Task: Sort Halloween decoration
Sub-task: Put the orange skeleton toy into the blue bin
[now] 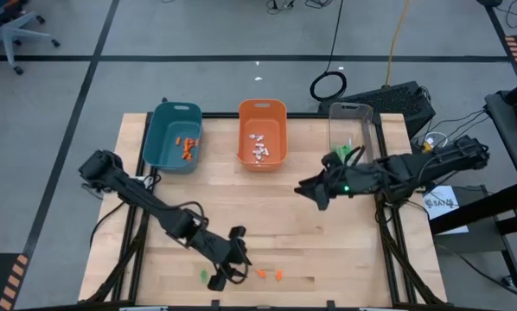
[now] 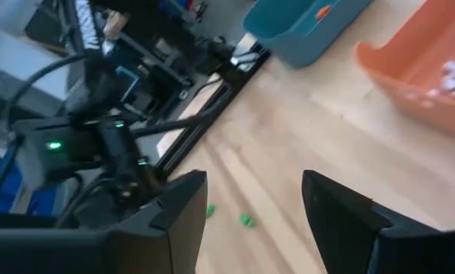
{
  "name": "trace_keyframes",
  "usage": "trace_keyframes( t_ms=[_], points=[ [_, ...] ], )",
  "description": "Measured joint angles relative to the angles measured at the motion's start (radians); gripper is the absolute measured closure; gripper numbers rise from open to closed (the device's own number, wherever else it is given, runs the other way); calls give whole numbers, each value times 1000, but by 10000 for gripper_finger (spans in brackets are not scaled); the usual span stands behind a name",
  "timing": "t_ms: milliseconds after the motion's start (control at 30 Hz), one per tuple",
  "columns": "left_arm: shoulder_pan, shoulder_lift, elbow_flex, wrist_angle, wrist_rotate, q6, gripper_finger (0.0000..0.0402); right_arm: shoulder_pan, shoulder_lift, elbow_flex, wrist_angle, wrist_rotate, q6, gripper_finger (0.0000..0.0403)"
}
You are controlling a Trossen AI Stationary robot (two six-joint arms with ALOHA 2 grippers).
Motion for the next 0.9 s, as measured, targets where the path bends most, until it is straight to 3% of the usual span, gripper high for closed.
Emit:
trace_keyframes(
  t_ms=[233,467,667,900],
  points=[
    [-1,134,3,125,10,214,261,89,-3,0,2,71,24,203],
    [-1,285,2,181,13,219,267,156,-4,0,-4,151,27,203],
    [-1,334,2,195,7,229,266,172,-4,0,-15,158,31,203],
    [8,340,3,212,-42,275,216,172,-2,0,-22,182,29,203]
  ],
)
